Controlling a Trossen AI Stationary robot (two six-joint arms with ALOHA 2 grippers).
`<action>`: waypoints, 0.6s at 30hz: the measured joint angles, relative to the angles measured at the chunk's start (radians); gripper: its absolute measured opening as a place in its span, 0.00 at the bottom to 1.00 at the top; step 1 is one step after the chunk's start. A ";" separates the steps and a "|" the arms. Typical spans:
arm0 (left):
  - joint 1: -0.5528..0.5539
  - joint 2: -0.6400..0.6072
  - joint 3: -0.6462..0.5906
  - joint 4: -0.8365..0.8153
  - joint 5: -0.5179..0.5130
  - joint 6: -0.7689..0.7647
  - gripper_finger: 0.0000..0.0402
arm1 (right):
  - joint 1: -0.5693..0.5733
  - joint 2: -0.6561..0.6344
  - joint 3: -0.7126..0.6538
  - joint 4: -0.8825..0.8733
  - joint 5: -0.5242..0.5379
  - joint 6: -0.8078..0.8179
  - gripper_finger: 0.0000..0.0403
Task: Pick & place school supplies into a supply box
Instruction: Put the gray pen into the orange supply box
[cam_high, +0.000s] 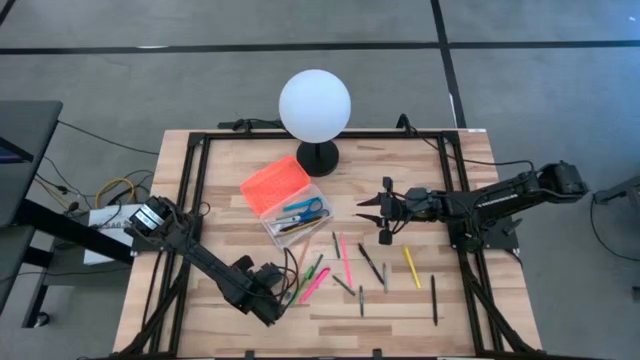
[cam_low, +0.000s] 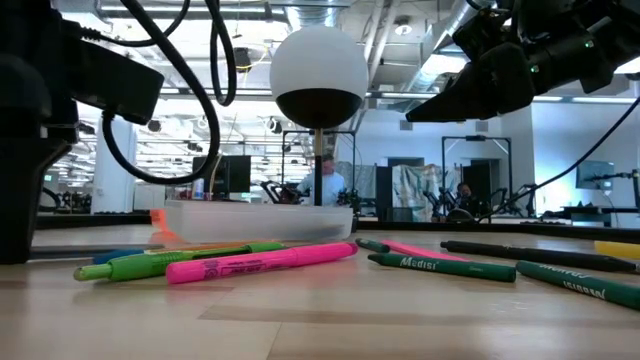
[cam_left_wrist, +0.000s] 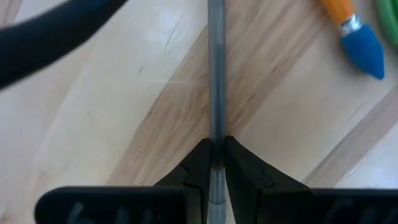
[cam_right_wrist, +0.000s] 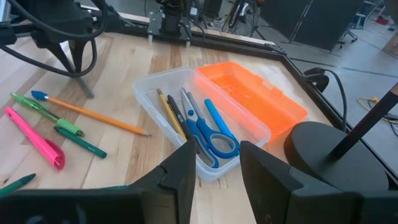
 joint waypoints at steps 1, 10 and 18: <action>0.000 0.001 0.010 -0.017 0.002 0.013 0.07 | 0.000 0.000 0.000 0.000 0.000 0.000 0.29; -0.002 0.006 0.104 -0.281 0.000 -0.014 0.07 | 0.000 0.000 0.000 0.000 0.000 0.008 0.29; 0.007 0.005 0.180 -0.419 -0.097 -0.024 0.07 | 0.000 0.000 0.000 -0.002 0.000 0.008 0.29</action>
